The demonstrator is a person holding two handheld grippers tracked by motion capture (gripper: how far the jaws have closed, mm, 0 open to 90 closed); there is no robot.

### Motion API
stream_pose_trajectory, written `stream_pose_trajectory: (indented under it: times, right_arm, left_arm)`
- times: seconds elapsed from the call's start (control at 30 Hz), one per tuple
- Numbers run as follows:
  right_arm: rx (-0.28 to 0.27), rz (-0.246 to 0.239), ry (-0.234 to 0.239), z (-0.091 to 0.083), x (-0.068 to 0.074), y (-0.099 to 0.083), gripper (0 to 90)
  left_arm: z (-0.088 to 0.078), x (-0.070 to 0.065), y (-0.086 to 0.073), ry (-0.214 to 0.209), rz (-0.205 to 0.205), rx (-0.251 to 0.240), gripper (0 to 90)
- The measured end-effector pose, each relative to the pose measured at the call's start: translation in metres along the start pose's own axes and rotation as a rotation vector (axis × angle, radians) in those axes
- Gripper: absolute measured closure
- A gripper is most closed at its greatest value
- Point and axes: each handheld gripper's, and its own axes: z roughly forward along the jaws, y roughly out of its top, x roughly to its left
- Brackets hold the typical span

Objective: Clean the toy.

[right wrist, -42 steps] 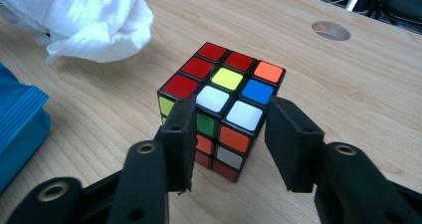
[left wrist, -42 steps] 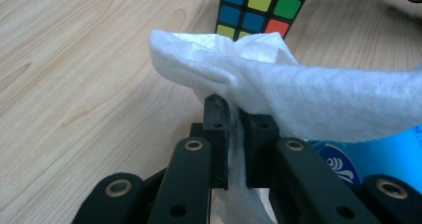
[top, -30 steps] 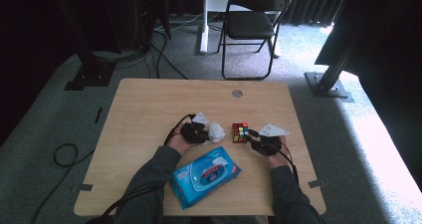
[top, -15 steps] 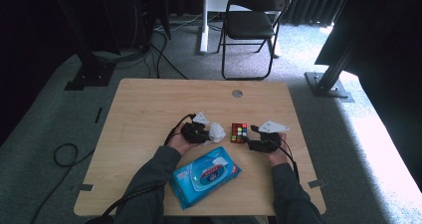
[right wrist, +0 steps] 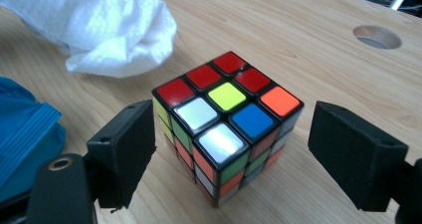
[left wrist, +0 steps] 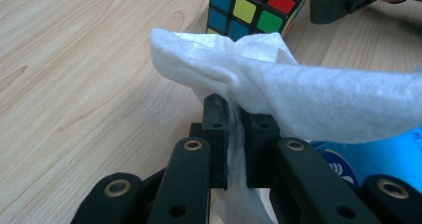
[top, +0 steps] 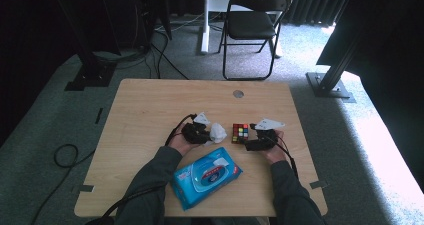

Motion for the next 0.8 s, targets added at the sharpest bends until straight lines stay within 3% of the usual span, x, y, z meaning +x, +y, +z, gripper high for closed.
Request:
stream_pose_trajectory:
  times: [0.37, 0.63, 0.8]
  right_arm:
    - [0.007, -0.005, 0.006, 0.004, -0.004, 0.007, 14.3]
    - [0.009, 0.007, 0.046, 0.010, -0.009, 0.010, 12.2]
    - [0.030, -0.016, 0.047, 0.017, -0.009, 0.012, 11.4]
  left_arm:
    - [0.000, -0.001, 0.001, -0.001, 0.008, 0.001, 82.1]
    - [-0.002, 0.000, 0.002, 0.000, 0.005, -0.002, 82.1]
    - [-0.003, 0.000, 0.002, 0.001, 0.002, -0.007, 82.0]
